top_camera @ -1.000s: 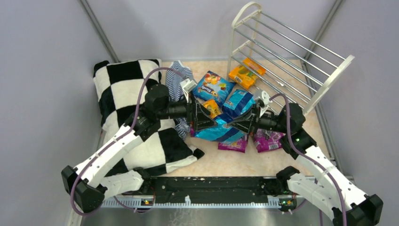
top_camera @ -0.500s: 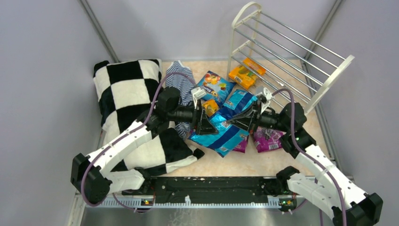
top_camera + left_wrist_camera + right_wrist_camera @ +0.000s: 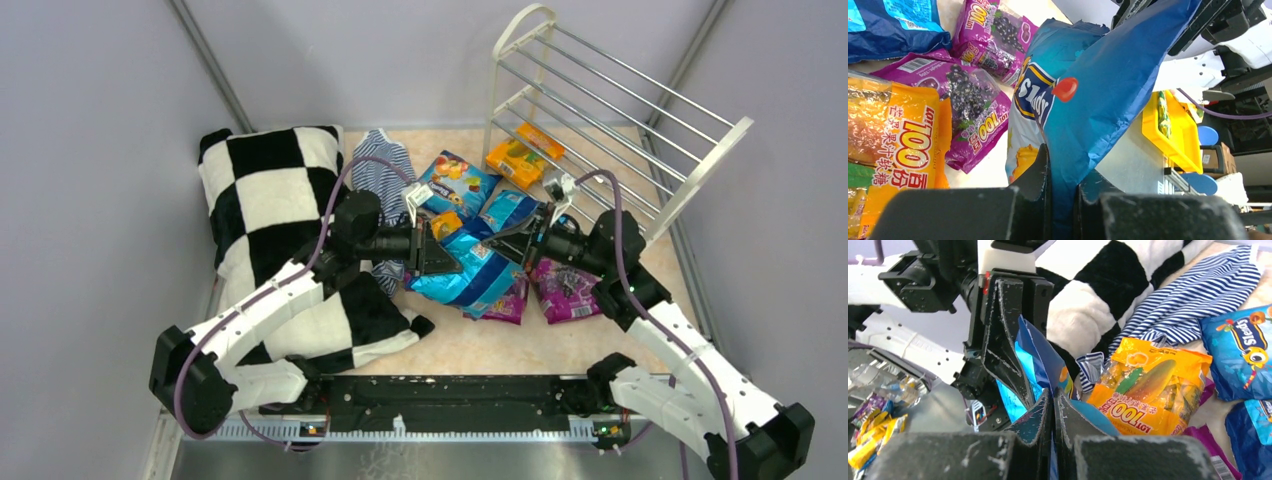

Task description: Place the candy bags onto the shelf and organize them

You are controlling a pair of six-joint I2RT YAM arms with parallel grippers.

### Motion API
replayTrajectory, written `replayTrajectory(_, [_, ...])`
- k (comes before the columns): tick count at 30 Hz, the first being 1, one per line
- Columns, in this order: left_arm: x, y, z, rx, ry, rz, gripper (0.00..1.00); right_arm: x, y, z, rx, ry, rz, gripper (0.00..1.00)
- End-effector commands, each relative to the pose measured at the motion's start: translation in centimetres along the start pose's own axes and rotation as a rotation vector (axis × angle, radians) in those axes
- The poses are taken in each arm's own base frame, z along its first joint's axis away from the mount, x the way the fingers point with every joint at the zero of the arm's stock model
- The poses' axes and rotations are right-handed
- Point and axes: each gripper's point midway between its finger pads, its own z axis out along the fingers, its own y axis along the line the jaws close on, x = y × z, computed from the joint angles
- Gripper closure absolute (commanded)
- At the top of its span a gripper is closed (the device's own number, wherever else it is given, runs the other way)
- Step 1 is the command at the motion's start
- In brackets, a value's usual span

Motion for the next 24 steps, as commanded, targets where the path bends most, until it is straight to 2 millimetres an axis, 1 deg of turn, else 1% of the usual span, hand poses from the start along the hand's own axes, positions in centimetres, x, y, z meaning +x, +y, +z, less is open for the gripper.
replayTrajectory(1, [-2.9,-2.4,-0.8,0.029,-0.110,0.004,0.93,-5.9,-0.8,-0.5,0.153,-0.147,-0.032,0.88])
replayTrajectory(4, [-4.0,-2.7,-1.0,0.009,-0.151,-0.023,0.99,-5.4,-2.8,-1.0,0.264,-0.095,0.000,0.39])
replayTrajectory(5, [-4.4,-2.8,-1.1,-0.001,-0.163,-0.030,1.00,-5.0,-3.5,-1.2,0.300,-0.076,0.011,0.24])
replayTrajectory(6, [-4.7,-2.9,-1.3,-0.013,-0.172,-0.038,1.00,-4.7,-4.2,-1.6,0.338,-0.061,0.021,0.10])
replayTrajectory(7, [-5.3,-3.0,-1.5,-0.022,-0.187,-0.039,1.00,-4.4,-4.9,-2.0,0.368,-0.047,0.034,0.03])
replayTrajectory(8, [-6.0,-3.1,-1.6,-0.032,-0.207,-0.038,1.00,-3.9,-5.7,-2.6,0.399,-0.030,0.056,0.02])
replayTrajectory(10, [-6.8,-3.2,-2.1,-0.054,-0.221,-0.063,1.00,-3.3,-6.6,-3.3,0.414,-0.009,0.106,0.01])
replayTrajectory(14, [-9.5,-4.3,-3.5,-0.043,-0.295,-0.080,1.00,-1.7,-6.8,-3.9,0.360,0.035,0.243,0.01])
replayTrajectory(16, [-10.8,-4.6,-4.3,-0.040,-0.337,-0.101,1.00,-0.9,-6.3,-3.8,0.308,0.054,0.304,0.01])
replayTrajectory(17, [-11.9,-5.1,-4.8,-0.029,-0.374,-0.100,1.00,-0.7,-5.7,-3.6,0.275,0.056,0.322,0.01])
replayTrajectory(19, [-13.5,-5.7,-5.7,0.001,-0.429,-0.120,0.98,-0.6,-4.6,-3.4,0.205,0.036,0.358,0.01])
replayTrajectory(21, [-14.8,-6.7,-6.4,0.064,-0.471,-0.121,0.97,-0.9,-3.6,-3.3,0.146,-0.012,0.394,0.01])
replayTrajectory(24, [-16.4,-8.0,-7.3,0.167,-0.517,-0.144,0.97,-2.0,-1.8,-3.2,0.030,-0.104,0.451,0.01])
